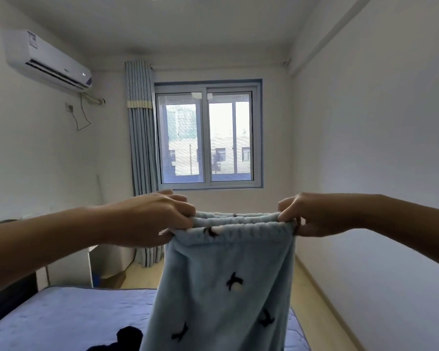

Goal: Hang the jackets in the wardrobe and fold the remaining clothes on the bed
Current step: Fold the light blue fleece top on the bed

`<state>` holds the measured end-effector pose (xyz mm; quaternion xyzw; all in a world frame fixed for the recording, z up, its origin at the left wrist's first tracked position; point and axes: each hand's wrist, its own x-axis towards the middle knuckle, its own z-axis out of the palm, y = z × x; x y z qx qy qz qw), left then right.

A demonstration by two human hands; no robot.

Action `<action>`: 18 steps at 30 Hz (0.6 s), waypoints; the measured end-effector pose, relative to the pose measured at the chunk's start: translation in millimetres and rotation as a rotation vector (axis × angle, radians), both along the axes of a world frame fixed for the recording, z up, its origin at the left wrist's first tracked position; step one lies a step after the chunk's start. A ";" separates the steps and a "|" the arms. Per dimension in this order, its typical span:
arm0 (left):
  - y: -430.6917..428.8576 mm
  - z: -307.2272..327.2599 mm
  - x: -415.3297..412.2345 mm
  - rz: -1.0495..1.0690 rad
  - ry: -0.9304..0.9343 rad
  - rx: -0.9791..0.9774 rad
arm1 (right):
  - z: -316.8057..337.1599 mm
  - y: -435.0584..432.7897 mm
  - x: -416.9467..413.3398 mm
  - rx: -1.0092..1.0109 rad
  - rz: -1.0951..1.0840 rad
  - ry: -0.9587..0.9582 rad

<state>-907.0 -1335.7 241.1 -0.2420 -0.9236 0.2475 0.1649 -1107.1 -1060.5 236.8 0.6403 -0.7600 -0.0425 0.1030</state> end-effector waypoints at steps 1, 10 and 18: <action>1.2 4.5 3.7 -0.026 0.023 -0.017 | 2.4 2.1 -2.8 -0.024 -0.002 0.020; -40.5 46.9 29.0 0.243 0.054 -0.268 | 19.0 1.8 19.2 -0.140 0.162 -0.026; -49.2 72.6 28.1 0.255 0.150 0.080 | 52.1 -6.2 -1.1 -0.368 0.086 -0.094</action>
